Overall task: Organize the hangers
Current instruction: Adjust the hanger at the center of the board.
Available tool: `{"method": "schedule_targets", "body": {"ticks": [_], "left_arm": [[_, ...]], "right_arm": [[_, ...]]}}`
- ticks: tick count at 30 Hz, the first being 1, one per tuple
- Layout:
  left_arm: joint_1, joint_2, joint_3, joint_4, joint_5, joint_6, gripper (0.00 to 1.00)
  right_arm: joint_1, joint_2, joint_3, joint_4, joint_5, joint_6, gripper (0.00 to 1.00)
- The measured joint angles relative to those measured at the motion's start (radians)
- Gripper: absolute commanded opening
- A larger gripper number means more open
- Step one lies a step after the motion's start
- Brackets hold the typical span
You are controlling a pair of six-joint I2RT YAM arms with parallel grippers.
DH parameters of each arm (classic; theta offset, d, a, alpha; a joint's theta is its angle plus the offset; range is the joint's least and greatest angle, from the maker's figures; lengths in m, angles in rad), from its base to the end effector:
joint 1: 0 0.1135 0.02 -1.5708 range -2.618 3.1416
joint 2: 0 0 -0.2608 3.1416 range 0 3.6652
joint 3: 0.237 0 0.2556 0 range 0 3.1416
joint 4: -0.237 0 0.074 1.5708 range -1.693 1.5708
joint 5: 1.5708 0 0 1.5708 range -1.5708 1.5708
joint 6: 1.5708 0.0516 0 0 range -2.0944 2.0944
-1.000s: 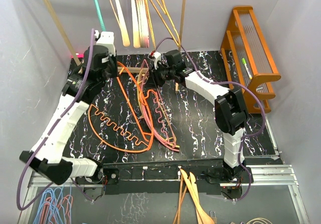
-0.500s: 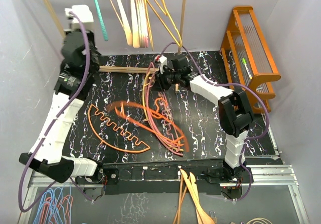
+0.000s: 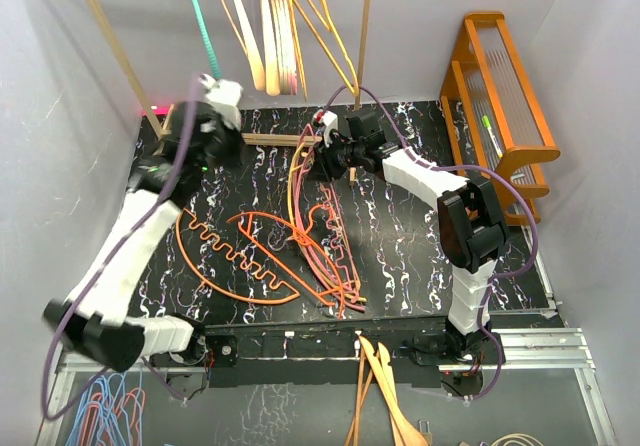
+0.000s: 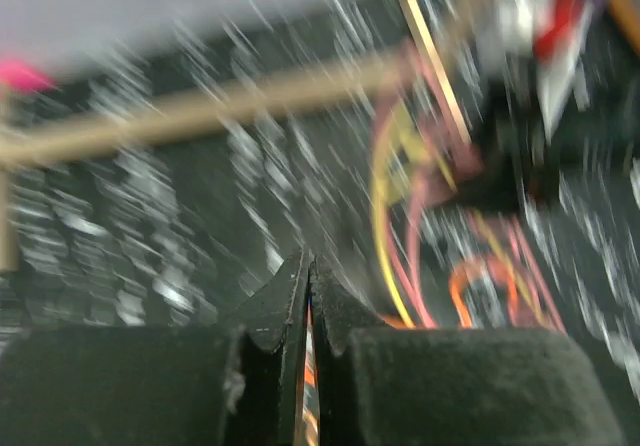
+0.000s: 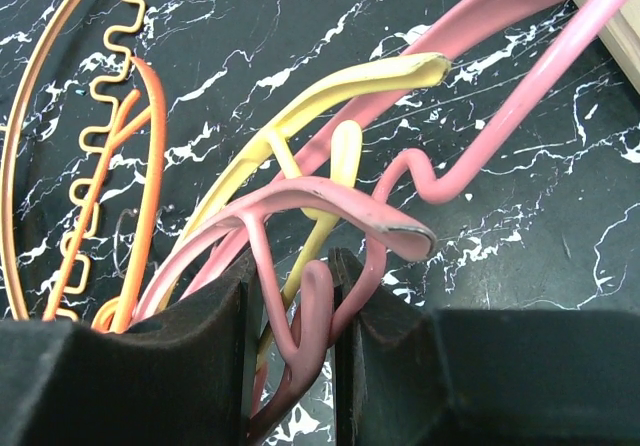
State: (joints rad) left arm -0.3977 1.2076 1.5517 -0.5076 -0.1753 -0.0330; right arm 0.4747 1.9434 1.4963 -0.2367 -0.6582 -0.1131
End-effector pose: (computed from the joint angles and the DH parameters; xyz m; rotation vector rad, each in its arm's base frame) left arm 0.2470 -0.0940 0.4773 0.1869 1.7245 -0.1652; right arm 0.3893 0.2355 0.2306 -0.9867 2.0181 0.9343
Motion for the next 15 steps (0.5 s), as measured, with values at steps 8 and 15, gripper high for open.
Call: {"method": "schedule_targets", "body": {"ticks": [8, 15], "left_arm": [[0.130, 0.277, -0.283, -0.157, 0.602, -0.017, 0.08], [0.134, 0.407, -0.147, -0.180, 0.792, 0.051, 0.45]], "right_arm": [[0.001, 0.000, 0.005, -0.040, -0.035, -0.050, 0.08], [0.003, 0.000, 0.013, -0.094, -0.069, -0.106, 0.08]]}}
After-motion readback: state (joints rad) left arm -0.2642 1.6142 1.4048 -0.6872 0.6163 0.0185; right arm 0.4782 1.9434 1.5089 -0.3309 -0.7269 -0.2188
